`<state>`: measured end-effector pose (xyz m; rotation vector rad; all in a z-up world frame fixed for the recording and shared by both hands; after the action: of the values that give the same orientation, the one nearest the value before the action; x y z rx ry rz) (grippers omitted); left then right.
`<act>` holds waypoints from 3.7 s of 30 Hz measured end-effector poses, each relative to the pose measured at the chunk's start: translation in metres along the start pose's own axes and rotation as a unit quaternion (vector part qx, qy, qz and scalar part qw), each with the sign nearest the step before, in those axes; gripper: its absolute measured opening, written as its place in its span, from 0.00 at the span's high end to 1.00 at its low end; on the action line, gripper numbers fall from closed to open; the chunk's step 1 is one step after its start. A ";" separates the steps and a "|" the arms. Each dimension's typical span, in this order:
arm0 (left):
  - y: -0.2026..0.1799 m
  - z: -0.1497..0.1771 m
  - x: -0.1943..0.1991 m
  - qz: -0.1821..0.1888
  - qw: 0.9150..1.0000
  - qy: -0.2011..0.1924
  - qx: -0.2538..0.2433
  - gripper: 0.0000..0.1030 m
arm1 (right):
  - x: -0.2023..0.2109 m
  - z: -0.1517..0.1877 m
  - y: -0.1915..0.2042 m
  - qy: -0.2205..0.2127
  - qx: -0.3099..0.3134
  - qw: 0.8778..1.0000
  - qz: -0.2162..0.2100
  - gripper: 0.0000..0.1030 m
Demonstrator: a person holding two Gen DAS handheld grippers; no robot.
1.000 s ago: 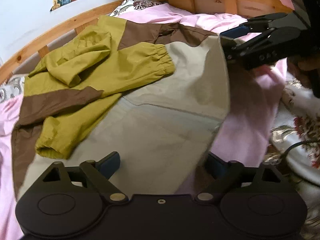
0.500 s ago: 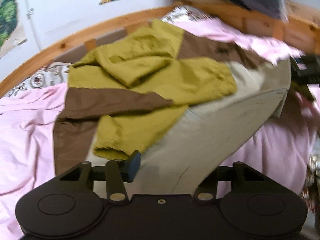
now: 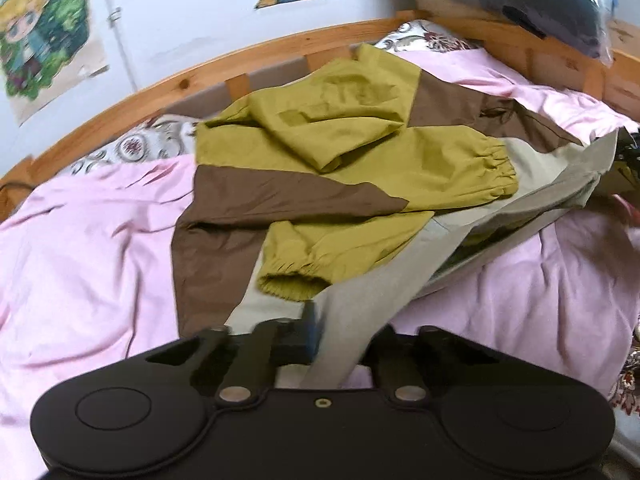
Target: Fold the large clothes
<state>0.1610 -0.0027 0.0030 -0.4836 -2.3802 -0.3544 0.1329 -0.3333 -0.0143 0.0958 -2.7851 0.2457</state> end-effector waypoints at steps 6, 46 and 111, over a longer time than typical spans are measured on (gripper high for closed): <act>0.002 -0.017 0.042 -0.005 0.998 -0.064 0.021 1.00 | 0.028 -0.025 -0.008 -0.027 -0.042 0.999 0.014 0.99; 0.089 -0.132 -0.090 0.027 0.995 0.011 0.094 0.99 | -0.122 -0.128 -0.007 -0.014 0.033 0.998 0.052 0.98; 0.140 -0.039 -0.060 -0.118 0.956 -0.058 0.263 0.07 | -0.201 -0.083 -0.084 0.096 -0.056 0.990 0.086 0.14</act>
<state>0.2852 0.0928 0.0093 0.0294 -2.5189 0.2163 0.3569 -0.3933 0.0077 -0.1868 -2.6090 0.1331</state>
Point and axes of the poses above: each gripper's, at about its wrist camera, not at the fingertips, and x roughly against the way its jaws point, y to its left, z to its underside, the point moved 2 cm from there along -x, roughly the way its jaws point, and after that the axes turned 9 degrees about z, right-handed, at the moved point
